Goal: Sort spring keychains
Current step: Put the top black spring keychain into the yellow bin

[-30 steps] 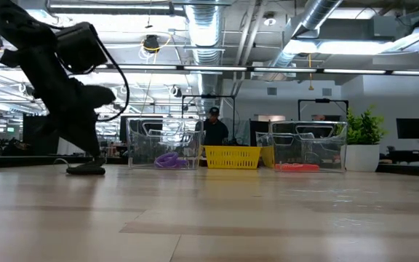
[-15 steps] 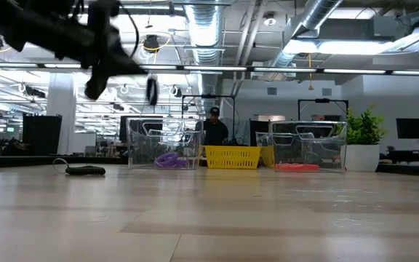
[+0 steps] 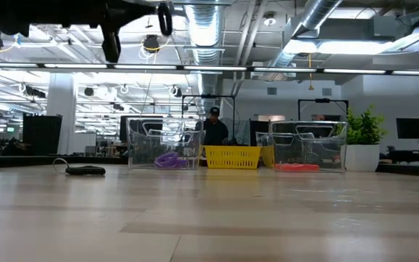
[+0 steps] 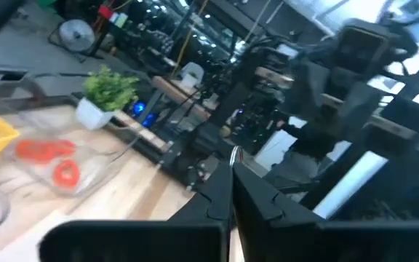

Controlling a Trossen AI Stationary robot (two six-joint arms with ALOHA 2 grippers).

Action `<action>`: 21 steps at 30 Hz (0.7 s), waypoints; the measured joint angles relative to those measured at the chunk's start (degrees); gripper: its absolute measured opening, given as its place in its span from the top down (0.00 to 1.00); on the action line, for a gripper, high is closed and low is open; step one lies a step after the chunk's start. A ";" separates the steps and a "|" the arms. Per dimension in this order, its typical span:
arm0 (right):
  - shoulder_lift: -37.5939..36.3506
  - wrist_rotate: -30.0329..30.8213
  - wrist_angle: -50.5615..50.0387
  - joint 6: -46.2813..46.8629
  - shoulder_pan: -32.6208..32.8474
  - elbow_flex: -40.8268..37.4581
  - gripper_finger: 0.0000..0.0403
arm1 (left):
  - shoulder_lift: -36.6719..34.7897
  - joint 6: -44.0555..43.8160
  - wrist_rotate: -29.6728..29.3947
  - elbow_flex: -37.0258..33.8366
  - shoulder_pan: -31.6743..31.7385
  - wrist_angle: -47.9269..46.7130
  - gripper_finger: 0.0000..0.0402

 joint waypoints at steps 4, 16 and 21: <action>0.00 -4.43 2.32 -1.23 -1.57 0.00 0.83 | 0.51 2.83 -0.01 3.42 -1.02 0.10 0.98; 0.00 -5.53 6.02 -10.28 -1.41 0.00 0.77 | 14.56 19.16 3.91 23.95 -1.87 -10.27 0.99; 0.00 -5.32 4.43 -16.00 -0.36 0.00 0.77 | 18.55 19.78 4.76 26.05 -1.72 -10.50 0.99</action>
